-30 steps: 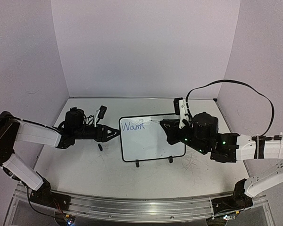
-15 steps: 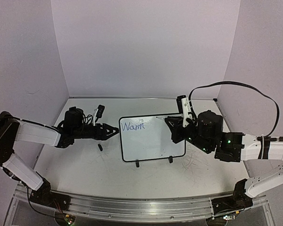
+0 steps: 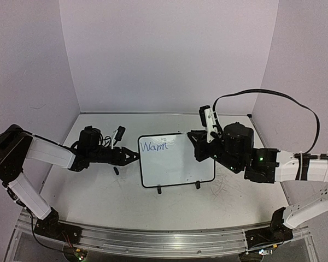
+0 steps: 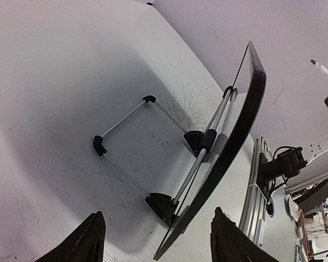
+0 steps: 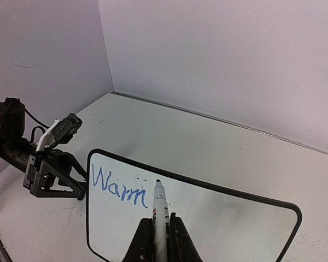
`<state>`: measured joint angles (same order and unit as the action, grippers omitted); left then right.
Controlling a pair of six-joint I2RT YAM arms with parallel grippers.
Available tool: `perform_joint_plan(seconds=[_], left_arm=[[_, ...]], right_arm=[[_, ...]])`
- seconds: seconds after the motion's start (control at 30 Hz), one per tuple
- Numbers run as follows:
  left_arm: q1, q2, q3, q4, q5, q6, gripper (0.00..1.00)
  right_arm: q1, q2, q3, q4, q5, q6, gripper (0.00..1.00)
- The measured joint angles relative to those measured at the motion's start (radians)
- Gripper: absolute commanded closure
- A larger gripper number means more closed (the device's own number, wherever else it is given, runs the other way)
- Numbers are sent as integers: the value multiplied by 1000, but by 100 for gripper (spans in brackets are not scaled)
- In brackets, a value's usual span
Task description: Write a sentence on the whiteboard
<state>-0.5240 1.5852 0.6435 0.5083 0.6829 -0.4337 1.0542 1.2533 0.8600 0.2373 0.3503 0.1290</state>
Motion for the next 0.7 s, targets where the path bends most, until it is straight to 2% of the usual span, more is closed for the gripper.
perform_joint_plan(seconds=[0.27, 0.7], left_arm=[[4, 46, 32, 30, 36, 24, 43], [4, 59, 43, 43, 73, 60, 61]], right_arm=[[0, 0, 0, -18, -1, 2, 100], [0, 0, 0, -49, 9, 3, 100]])
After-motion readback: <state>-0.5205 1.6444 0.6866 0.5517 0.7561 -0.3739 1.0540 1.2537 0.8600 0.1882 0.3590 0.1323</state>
